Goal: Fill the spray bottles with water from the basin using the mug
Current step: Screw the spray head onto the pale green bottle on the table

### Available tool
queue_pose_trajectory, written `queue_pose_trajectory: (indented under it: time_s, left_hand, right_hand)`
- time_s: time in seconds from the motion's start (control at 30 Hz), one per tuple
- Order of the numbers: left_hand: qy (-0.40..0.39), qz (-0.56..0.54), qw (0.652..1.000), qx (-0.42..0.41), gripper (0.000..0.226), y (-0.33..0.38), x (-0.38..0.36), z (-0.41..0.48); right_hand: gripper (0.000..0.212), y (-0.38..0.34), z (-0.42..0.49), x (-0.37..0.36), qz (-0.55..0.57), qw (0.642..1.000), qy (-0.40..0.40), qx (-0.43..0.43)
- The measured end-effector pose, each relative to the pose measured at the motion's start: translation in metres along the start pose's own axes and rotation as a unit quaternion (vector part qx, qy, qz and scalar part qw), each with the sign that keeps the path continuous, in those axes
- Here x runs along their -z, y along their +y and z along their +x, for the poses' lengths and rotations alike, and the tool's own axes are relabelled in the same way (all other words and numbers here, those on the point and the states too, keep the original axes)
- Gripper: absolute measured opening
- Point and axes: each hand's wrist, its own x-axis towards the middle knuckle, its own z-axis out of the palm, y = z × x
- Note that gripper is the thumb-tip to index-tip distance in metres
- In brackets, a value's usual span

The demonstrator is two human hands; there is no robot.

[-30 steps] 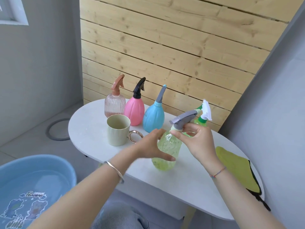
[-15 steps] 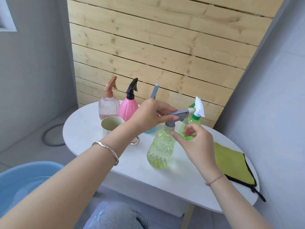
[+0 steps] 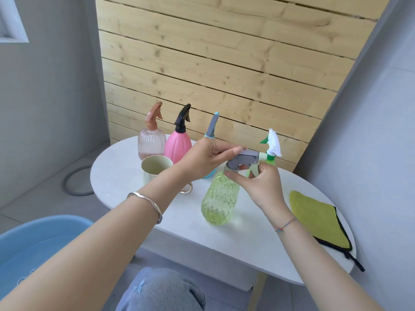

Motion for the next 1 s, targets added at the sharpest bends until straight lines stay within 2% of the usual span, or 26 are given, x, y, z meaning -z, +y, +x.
queue_pose_trajectory:
  time_s: [0.1,0.2,0.3,0.4,0.43,0.5,0.57,0.67,0.73,0.83,0.9,1.0]
  left_hand:
    - [-0.025,-0.02,0.999,0.034,0.042,0.003,-0.001,-0.005]
    - [-0.024,-0.108,0.987,0.118,0.045,-0.005,0.003,-0.012]
    - [-0.064,-0.213,0.946,0.236,0.045,-0.026,0.008,-0.025]
    - [-0.105,-0.303,0.907,0.273,0.065,-0.039,0.008,-0.037]
    - [-0.121,-0.276,0.915,0.27,0.07,-0.042,0.006,-0.038]
    - [-0.174,-0.141,0.943,0.248,0.08,-0.045,-0.002,-0.038]
    - [-0.189,-0.053,0.956,0.22,0.088,-0.052,-0.012,-0.036]
    - [-0.114,-0.012,0.973,0.201,0.084,-0.059,-0.024,-0.033]
    - [-0.041,0.048,0.981,0.184,0.081,-0.058,-0.04,-0.032]
    - [0.048,0.143,0.975,0.16,0.083,-0.05,-0.065,-0.036]
    - [0.024,0.124,0.981,0.148,0.083,-0.051,-0.067,-0.037]
    - [-0.094,0.069,0.982,0.148,0.088,-0.052,-0.05,-0.039]
  right_hand:
    - [0.036,0.0,0.0,-0.006,0.016,1.0,0.003,0.003]
    - [0.034,-0.003,0.005,-0.005,0.024,0.999,-0.016,-0.018]
    - [0.035,-0.005,0.011,0.0,0.021,0.997,-0.051,-0.056]
    - [0.026,-0.006,0.01,0.0,0.05,0.994,-0.071,-0.062]
    - [0.025,-0.005,0.01,0.0,0.057,0.994,-0.068,-0.06]
    - [0.026,-0.006,0.01,0.001,0.056,0.995,-0.061,-0.061]
    - [0.03,-0.006,0.013,0.002,0.036,0.996,-0.067,-0.054]
    - [0.031,-0.005,0.015,0.002,0.013,0.997,-0.06,-0.047]
    - [0.04,-0.002,0.014,0.0,0.005,0.998,-0.038,-0.046]
    - [0.046,0.0,0.013,0.001,-0.007,0.999,-0.011,-0.053]
    - [0.037,-0.001,0.012,0.003,-0.01,0.999,-0.006,-0.041]
    - [0.028,-0.005,0.01,0.005,-0.016,0.999,-0.002,-0.028]
